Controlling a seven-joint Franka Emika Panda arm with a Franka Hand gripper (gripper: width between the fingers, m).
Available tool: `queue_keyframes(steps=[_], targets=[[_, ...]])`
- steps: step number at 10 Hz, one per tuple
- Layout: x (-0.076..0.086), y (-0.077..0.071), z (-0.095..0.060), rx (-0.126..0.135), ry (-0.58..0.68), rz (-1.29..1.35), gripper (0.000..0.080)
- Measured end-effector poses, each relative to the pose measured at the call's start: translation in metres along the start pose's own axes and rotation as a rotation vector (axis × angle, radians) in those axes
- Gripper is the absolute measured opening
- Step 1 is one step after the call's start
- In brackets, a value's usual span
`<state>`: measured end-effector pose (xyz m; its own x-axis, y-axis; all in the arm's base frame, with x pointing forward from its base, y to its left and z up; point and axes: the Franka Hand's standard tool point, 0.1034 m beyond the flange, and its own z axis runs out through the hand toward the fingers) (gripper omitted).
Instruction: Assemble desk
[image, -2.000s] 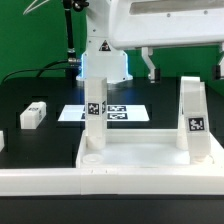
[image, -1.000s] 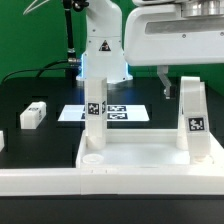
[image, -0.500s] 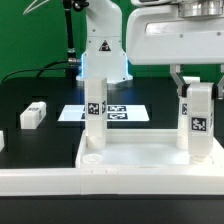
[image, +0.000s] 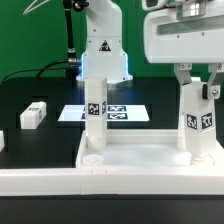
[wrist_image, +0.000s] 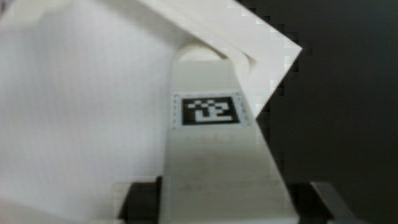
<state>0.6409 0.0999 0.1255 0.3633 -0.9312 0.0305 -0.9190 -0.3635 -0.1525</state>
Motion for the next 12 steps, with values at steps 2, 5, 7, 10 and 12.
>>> queue_keyframes(steps=[2, 5, 7, 10, 12], targets=[[-0.012, -0.001, 0.001, 0.023, -0.013, 0.274, 0.0292], [-0.025, -0.007, 0.004, 0.021, -0.028, 0.477, 0.0292], [-0.025, -0.007, 0.004, 0.021, -0.028, 0.449, 0.0292], [-0.028, 0.002, 0.002, -0.062, -0.032, 0.100, 0.0615], [-0.031, 0.003, 0.004, -0.063, -0.029, -0.090, 0.0647]])
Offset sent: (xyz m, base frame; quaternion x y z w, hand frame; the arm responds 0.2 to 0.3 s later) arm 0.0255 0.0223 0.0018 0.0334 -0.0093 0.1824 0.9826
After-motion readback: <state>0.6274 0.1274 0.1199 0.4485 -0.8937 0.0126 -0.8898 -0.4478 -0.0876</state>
